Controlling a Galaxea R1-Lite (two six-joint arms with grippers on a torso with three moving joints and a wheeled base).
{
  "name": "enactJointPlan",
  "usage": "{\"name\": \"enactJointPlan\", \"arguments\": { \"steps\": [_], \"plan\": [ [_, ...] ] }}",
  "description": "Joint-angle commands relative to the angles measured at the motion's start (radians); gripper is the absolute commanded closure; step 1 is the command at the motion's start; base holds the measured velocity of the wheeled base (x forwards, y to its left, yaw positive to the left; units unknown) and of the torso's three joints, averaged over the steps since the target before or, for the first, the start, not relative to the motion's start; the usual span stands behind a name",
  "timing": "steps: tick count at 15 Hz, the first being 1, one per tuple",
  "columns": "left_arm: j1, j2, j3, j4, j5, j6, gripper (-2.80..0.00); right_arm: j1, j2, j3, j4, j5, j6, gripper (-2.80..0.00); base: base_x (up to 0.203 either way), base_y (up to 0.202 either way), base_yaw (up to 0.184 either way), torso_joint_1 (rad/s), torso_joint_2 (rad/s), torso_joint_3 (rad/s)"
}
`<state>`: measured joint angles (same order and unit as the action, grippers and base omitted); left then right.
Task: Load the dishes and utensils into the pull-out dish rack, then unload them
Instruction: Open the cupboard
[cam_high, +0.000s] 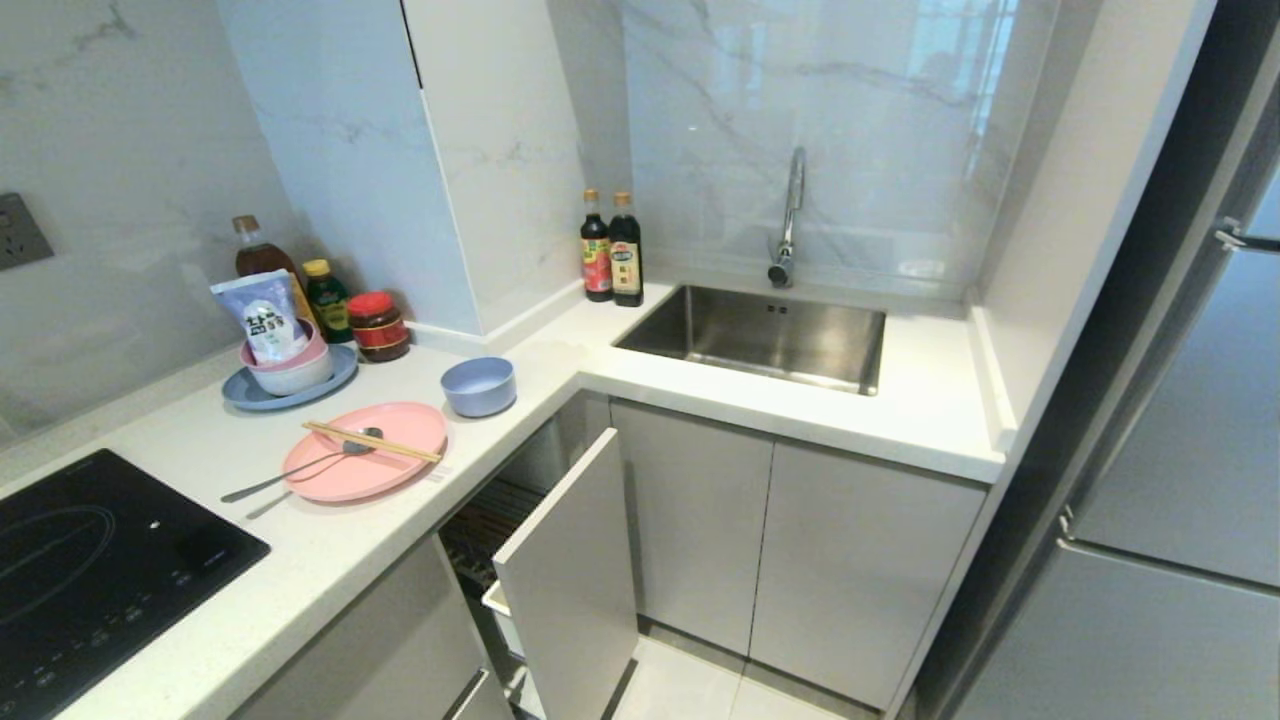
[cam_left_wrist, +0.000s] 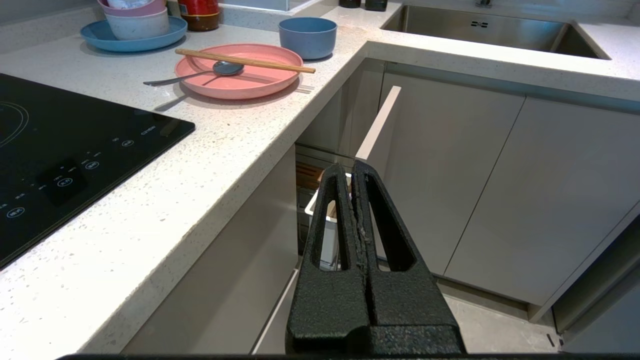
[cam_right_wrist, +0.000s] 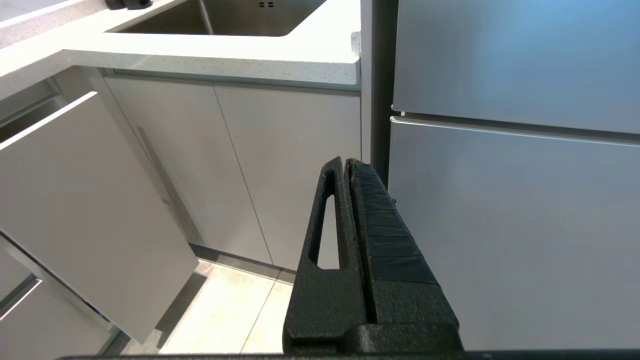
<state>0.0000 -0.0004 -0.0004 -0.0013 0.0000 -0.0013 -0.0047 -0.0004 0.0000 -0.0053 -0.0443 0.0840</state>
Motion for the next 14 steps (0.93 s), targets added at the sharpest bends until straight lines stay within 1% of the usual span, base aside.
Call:
{"name": "enactJointPlan", "arguments": {
  "steps": [1,14],
  "plan": [
    [0.001,0.0,0.0,0.0,0.0,0.0,0.0,0.0,-0.004,0.0,-0.001,0.0,0.0,0.0,0.0,0.0,0.0,0.0,0.0,0.0],
    [0.0,0.0,0.0,0.0,0.0,0.0,0.0,0.0,-0.004,0.0,-0.001,0.0,-0.001,0.0,0.0,0.0,0.0,0.0,0.0,0.0]
  ]
}}
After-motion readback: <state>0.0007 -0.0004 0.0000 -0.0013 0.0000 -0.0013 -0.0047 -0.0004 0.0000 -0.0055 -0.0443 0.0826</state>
